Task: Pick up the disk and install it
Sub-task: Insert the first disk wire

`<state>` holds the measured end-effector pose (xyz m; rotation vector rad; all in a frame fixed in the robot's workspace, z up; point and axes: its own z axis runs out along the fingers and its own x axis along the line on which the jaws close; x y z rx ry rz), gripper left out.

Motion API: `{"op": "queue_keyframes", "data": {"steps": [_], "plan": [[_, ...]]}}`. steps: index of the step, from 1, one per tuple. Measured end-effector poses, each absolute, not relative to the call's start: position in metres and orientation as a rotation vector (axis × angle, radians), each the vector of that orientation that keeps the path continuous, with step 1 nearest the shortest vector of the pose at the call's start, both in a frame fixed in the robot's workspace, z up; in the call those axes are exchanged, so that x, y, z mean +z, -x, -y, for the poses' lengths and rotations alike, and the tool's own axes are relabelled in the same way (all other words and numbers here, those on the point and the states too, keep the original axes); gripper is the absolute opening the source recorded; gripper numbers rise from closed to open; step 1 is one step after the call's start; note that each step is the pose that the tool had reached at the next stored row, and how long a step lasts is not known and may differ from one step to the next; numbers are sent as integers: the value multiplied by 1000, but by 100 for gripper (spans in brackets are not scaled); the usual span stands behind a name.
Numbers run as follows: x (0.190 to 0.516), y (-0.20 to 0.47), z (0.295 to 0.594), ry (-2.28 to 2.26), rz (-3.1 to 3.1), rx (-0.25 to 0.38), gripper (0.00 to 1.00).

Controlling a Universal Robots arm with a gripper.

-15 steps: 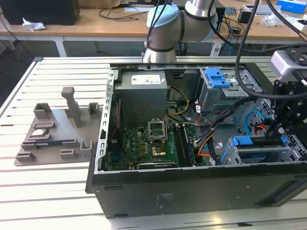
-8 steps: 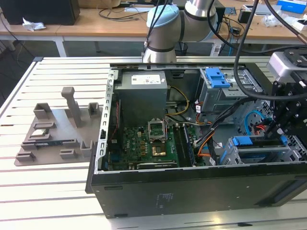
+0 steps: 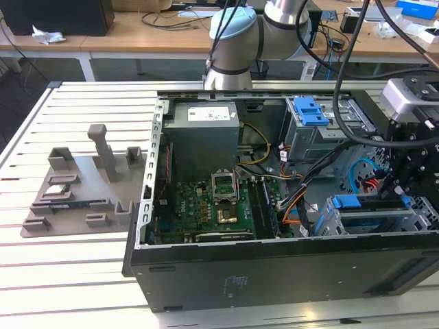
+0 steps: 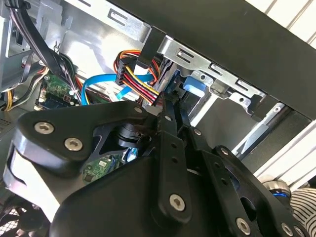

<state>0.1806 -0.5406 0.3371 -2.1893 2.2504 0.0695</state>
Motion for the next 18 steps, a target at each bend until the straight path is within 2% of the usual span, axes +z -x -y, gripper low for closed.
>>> {"op": "queue_keyframes", "data": {"steps": [3,5,9,12,18], "plan": [[336,-181,541,2189,-2250,70,18],[337,-181,541,2189,-2250,70,31],[361,-181,540,2189,-2250,70,31],[385,-181,539,2189,-2250,70,11],[395,-181,539,2189,-2250,70,11]]}}
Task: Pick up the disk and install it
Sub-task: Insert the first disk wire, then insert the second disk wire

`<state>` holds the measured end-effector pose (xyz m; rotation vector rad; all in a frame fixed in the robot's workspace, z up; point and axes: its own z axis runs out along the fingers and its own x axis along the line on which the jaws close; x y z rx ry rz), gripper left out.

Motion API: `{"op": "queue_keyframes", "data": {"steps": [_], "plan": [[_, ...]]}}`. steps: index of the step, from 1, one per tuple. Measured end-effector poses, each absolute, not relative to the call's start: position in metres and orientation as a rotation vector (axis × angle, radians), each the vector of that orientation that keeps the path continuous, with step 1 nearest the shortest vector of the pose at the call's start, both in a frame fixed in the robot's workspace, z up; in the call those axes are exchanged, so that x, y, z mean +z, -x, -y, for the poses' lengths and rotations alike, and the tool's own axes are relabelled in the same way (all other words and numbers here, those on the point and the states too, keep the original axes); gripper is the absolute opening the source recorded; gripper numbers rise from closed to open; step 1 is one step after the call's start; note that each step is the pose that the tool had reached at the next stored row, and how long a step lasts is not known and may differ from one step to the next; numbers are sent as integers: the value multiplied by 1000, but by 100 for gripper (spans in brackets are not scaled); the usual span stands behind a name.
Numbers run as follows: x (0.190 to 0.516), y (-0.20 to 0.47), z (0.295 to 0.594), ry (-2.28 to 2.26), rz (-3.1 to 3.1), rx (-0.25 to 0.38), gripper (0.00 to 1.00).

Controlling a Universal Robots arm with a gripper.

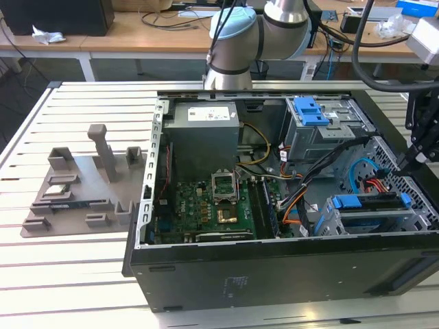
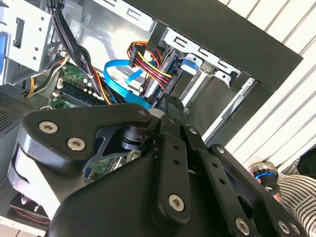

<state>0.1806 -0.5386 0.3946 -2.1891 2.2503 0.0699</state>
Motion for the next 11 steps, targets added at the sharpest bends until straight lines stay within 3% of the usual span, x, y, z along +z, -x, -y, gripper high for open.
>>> {"op": "queue_keyframes", "data": {"steps": [11], "plan": [[395,-181,539,2189,-2250,70,11]]}}
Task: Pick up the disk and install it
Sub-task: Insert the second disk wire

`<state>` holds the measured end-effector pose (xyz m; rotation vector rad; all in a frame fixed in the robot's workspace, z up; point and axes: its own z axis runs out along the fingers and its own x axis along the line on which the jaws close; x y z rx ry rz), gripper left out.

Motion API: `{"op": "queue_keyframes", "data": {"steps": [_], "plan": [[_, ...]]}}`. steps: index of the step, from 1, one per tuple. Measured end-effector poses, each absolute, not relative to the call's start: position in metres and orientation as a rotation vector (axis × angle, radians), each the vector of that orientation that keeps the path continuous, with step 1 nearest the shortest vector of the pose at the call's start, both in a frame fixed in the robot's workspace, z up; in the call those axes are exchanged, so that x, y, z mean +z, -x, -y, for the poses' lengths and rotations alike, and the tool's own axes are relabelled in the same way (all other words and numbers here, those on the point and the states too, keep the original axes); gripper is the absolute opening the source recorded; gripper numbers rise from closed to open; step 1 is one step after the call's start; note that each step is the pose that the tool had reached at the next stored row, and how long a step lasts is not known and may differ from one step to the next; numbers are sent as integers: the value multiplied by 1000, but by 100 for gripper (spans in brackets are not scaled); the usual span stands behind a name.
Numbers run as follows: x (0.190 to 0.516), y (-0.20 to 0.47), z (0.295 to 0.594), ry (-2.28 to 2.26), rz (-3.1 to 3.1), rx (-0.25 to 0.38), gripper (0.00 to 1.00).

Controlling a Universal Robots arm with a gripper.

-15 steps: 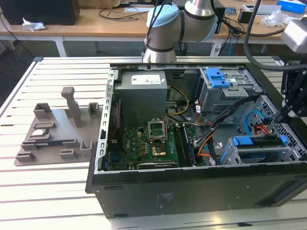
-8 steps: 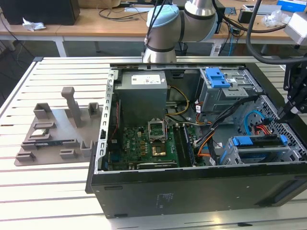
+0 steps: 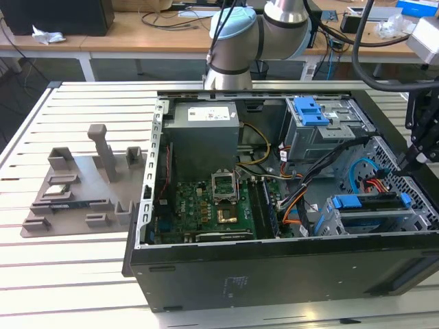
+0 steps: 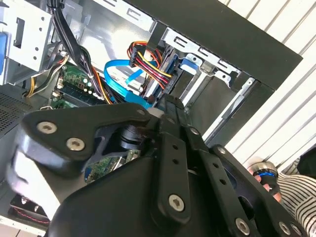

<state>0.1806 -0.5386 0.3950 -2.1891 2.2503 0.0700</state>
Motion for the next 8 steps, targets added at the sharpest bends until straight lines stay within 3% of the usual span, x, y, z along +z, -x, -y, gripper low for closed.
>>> {"op": "queue_keyframes", "data": {"steps": [3,8], "plan": [[395,-181,539,2189,-2250,70,36],[393,-175,535,2189,-2250,70,36]]}}
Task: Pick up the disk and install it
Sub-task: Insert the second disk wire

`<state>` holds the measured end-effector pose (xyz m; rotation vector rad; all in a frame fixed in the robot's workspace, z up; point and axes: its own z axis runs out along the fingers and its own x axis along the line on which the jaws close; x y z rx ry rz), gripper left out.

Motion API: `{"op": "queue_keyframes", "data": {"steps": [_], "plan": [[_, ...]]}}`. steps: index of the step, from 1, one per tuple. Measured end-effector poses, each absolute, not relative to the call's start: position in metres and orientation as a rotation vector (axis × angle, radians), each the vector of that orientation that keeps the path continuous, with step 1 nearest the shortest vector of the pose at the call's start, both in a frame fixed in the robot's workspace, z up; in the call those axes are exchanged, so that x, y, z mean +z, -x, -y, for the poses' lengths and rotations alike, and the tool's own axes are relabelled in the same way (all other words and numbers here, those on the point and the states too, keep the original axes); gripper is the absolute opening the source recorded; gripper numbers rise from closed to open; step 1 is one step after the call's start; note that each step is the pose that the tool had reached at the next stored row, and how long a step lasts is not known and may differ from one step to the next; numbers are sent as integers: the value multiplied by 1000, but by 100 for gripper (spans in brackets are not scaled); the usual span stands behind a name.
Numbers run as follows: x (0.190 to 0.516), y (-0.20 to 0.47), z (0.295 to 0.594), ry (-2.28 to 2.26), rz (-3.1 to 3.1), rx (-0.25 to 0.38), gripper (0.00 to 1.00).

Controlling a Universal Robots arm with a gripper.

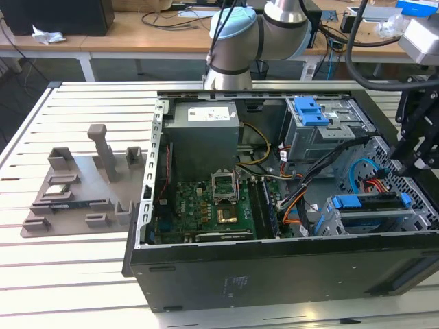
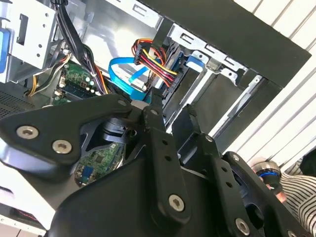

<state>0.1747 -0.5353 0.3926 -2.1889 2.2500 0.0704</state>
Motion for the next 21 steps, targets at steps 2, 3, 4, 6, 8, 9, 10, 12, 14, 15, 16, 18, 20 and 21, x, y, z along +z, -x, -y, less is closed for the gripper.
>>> {"op": "queue_keyframes", "data": {"steps": [2,3,4,6,8,9,10,12,14,15,16,18,20,21], "plan": [[387,-171,535,2189,-2250,70,36],[385,-170,535,2189,-2250,71,36],[383,-169,535,2189,-2250,70,36],[377,-168,535,2189,-2250,70,36],[374,-168,535,2189,-2250,71,36],[374,-168,535,2189,-2250,71,36],[374,-168,535,2189,-2250,71,36],[373,-168,535,2188,-2250,71,36],[373,-168,535,2189,-2250,71,35],[373,-168,535,2189,-2250,71,28],[373,-168,535,2188,-2250,71,22],[373,-168,535,2189,-2250,71,11],[373,-168,535,2188,-2250,71,10],[373,-168,535,2188,-2250,72,10]]}}
